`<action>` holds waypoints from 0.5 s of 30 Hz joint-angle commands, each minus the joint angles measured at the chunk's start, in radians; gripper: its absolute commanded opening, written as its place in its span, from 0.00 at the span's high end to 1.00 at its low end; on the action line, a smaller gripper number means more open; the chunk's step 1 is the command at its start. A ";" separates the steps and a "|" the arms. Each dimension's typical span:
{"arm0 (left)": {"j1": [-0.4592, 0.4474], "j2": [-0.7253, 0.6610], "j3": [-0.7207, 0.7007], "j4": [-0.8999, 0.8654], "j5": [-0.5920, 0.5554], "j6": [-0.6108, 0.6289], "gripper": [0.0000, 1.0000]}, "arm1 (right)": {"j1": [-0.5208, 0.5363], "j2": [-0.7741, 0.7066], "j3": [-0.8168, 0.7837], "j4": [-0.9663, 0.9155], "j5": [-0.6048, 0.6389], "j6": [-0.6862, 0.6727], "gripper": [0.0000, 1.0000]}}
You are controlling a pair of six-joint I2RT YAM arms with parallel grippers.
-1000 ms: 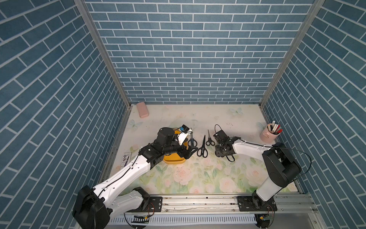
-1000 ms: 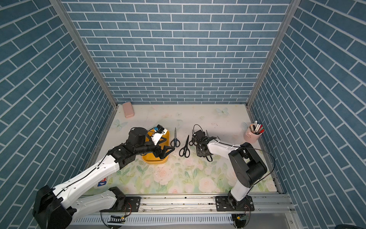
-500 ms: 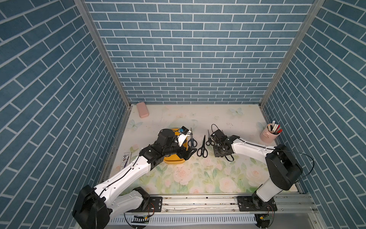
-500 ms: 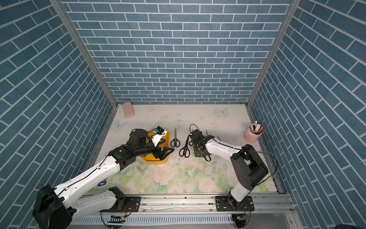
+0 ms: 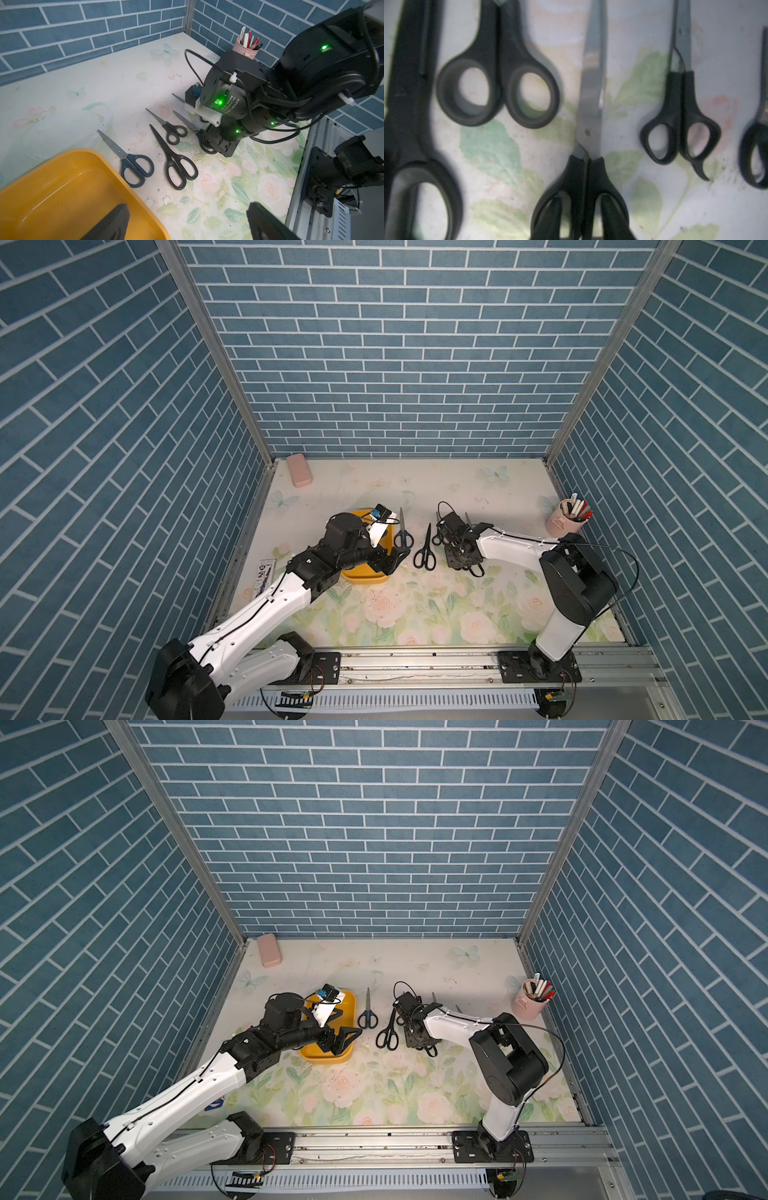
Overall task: Put the scissors into the storage box
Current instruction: Pick up the scissors from the center of the board.
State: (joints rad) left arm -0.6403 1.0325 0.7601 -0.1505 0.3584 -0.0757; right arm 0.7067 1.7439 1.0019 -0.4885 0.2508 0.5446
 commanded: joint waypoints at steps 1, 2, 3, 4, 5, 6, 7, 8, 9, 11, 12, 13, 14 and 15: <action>-0.004 -0.017 -0.013 0.014 -0.025 -0.006 0.05 | 0.000 0.078 -0.043 -0.004 0.011 0.035 0.91; -0.004 -0.018 -0.013 0.012 -0.029 -0.005 0.05 | -0.001 0.080 -0.048 -0.005 0.011 0.035 0.98; -0.004 -0.023 -0.014 0.009 -0.038 -0.004 0.05 | 0.000 0.079 -0.052 -0.006 0.011 0.035 1.00; -0.005 -0.030 -0.017 0.008 -0.046 -0.004 0.05 | -0.001 0.075 -0.058 -0.006 0.011 0.035 1.00; -0.005 -0.036 -0.021 0.011 -0.057 -0.003 0.05 | 0.000 0.068 -0.061 -0.008 0.015 0.035 1.00; -0.004 -0.045 -0.026 0.016 -0.076 -0.005 0.05 | -0.001 0.062 -0.064 -0.010 0.020 0.034 1.00; -0.005 -0.060 -0.032 0.021 -0.102 -0.009 0.05 | 0.000 0.056 -0.063 -0.016 0.024 0.031 1.00; -0.004 -0.074 -0.040 0.024 -0.131 -0.009 0.05 | -0.001 0.051 -0.057 -0.028 0.032 0.029 1.00; -0.005 -0.084 -0.043 0.025 -0.154 -0.008 0.05 | -0.001 0.046 -0.049 -0.037 0.037 0.027 1.00; -0.005 -0.098 -0.042 0.015 -0.230 -0.014 0.04 | -0.001 0.027 -0.031 -0.059 0.041 0.023 1.00; -0.004 -0.098 -0.039 0.008 -0.259 -0.016 0.04 | 0.000 0.014 -0.023 -0.063 0.037 0.020 1.00; -0.004 -0.098 -0.037 0.001 -0.286 -0.018 0.04 | 0.000 -0.007 -0.016 -0.062 0.025 0.016 1.00; -0.004 -0.102 -0.036 0.000 -0.314 -0.027 0.04 | 0.000 -0.032 -0.012 -0.061 0.014 0.010 1.00; -0.004 -0.111 -0.041 0.004 -0.338 -0.035 0.04 | 0.002 -0.056 -0.004 -0.060 0.005 0.006 1.00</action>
State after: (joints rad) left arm -0.6411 0.9405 0.7261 -0.1448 0.1627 -0.0860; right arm 0.7086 1.7424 0.9970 -0.4633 0.2775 0.5537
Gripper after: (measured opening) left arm 0.960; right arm 0.185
